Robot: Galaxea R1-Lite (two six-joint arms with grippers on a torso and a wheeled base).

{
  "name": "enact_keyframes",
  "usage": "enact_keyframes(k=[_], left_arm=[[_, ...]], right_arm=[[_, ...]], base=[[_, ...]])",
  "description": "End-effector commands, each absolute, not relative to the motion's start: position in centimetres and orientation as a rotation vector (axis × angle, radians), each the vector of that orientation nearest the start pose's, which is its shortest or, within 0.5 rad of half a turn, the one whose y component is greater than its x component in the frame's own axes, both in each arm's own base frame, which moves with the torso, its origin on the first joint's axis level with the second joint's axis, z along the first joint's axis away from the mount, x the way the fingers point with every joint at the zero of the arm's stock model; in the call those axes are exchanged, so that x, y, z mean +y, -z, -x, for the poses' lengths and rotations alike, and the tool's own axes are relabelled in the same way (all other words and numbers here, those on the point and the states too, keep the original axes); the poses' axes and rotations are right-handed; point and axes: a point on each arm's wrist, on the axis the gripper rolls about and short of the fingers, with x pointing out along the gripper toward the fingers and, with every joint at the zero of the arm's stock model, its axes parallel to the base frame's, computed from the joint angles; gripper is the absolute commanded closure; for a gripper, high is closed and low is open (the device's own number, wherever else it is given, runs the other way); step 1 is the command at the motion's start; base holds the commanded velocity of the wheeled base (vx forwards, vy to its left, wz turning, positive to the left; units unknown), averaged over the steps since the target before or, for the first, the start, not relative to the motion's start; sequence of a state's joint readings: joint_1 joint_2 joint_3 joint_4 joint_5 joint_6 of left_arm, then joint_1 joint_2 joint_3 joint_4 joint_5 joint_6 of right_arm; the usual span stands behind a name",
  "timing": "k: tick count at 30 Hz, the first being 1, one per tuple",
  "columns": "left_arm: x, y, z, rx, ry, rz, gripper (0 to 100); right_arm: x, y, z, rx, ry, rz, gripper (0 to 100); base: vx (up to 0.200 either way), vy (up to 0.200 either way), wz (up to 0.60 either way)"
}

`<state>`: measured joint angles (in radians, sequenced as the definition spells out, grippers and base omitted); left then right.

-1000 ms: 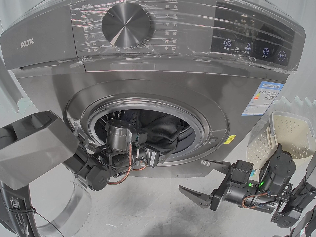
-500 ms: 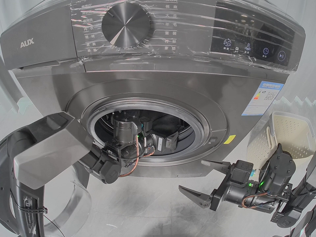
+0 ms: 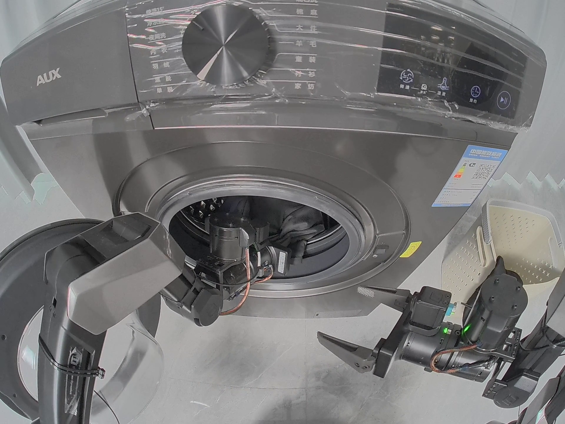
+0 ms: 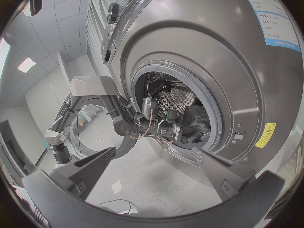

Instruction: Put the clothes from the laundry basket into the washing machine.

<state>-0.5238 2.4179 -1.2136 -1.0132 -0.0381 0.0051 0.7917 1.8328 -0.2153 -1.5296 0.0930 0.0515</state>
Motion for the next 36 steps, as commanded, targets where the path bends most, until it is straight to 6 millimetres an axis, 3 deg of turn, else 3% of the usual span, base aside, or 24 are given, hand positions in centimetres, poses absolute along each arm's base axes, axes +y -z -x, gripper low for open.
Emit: enact_keyframes(k=[1,14,23,24,36], left_arm=[[-22.9,-3.9,-40.8,0.169,0.542,-0.043,100],[-23.7,-6.0,-46.7,-0.117,0.349,0.065,100],[-24.3,-5.8,-47.0,-0.134,0.354,0.075,100],[-24.3,-5.7,-47.0,-0.131,0.356,0.075,0],[-24.7,-5.3,-45.4,-0.050,0.384,0.106,0]], right_arm=[[17.9,-10.1,-17.3,0.111,-0.885,-0.017,0],[18.1,-10.3,-17.4,0.100,-0.888,-0.022,0],[18.2,-10.4,-17.5,0.097,-0.887,-0.025,0],[18.2,-10.4,-17.5,0.097,-0.887,-0.025,0],[18.1,-10.4,-17.5,0.097,-0.885,-0.024,0]], base=[[0.000,0.000,0.00],[0.000,0.000,0.00],[0.000,0.000,0.00],[0.000,0.000,0.00],[0.000,0.000,0.00]])
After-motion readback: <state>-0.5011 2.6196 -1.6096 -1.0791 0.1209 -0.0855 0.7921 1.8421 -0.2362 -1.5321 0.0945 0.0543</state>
